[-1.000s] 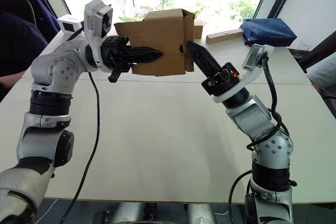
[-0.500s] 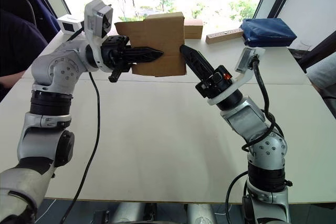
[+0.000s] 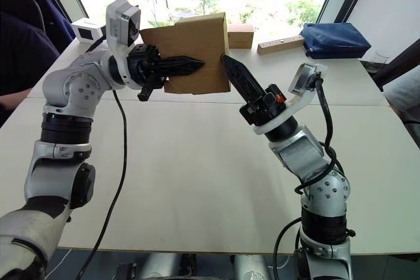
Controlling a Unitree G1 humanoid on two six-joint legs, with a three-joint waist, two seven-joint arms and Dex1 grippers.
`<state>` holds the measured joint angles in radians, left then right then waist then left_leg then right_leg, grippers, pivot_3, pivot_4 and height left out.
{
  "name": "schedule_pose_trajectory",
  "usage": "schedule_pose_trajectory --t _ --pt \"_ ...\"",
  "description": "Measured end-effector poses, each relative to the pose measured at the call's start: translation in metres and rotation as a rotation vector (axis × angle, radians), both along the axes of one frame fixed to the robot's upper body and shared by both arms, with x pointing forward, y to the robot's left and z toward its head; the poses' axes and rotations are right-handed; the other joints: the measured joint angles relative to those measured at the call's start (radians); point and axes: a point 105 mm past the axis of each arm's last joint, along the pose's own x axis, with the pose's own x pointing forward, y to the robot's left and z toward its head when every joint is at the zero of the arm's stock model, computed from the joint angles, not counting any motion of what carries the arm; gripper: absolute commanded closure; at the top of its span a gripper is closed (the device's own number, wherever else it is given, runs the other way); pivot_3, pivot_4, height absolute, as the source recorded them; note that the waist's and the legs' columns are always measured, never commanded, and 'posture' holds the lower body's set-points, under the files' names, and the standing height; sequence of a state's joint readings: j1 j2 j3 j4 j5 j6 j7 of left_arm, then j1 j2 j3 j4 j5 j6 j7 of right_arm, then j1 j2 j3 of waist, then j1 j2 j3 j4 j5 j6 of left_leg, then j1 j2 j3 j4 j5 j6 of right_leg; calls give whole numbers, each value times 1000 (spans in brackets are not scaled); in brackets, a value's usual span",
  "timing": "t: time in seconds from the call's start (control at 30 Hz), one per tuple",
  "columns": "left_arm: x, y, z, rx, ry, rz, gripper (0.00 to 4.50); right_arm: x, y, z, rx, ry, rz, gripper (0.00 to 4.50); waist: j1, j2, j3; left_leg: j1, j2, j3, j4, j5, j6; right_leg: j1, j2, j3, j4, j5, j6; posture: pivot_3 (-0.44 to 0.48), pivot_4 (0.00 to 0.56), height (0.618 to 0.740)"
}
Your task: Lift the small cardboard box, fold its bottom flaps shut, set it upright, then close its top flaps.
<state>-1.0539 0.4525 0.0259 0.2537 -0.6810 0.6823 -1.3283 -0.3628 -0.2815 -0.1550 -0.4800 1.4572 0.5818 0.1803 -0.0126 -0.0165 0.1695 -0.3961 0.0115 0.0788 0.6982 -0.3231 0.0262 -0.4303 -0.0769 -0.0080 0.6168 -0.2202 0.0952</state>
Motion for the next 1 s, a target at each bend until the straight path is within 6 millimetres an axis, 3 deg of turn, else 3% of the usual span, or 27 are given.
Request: schedule_pose_trajectory --t 0.23,0.37,0.4,0.47,0.5,0.8,1.0 --pt "0 0 1 -2 -3 -3 4500 3 -19 -9 -38 28 -67 3473 0 0 0 0 0 0 0 0 0 0 0 0 0 0 0 0 150 740" --pt "0 0 1 -2 -3 -3 4500 3 -29 -4 1 20 -95 3473 0 0 0 0 0 0 0 0 0 0 0 0 0 0 0 0 150 740" --pt "0 0 1 -2 -3 -3 4500 3 -31 -4 6 18 -102 3995 0 0 0 0 0 0 0 0 0 0 0 0 0 0 0 0 150 740" --pt "-1 0 1 -2 -3 -3 4500 4 -32 -3 12 18 -109 4451 0 0 0 0 0 0 0 0 0 0 0 0 0 0 0 0 150 740" --pt "-1 0 1 -2 -3 -4 4500 4 -32 -3 12 20 -114 4451 0 0 0 0 0 0 0 0 0 0 0 0 0 0 0 0 150 740" --pt "-1 0 1 -2 -3 -7 4500 9 -21 -6 -2 26 -117 4451 0 0 0 0 0 0 0 0 0 0 0 0 0 0 0 0 150 740" --pt "-1 0 2 -2 -4 -6 4500 5 -3 -12 -42 37 -43 4451 0 0 0 0 0 0 0 0 0 0 0 0 0 0 0 0 150 740"
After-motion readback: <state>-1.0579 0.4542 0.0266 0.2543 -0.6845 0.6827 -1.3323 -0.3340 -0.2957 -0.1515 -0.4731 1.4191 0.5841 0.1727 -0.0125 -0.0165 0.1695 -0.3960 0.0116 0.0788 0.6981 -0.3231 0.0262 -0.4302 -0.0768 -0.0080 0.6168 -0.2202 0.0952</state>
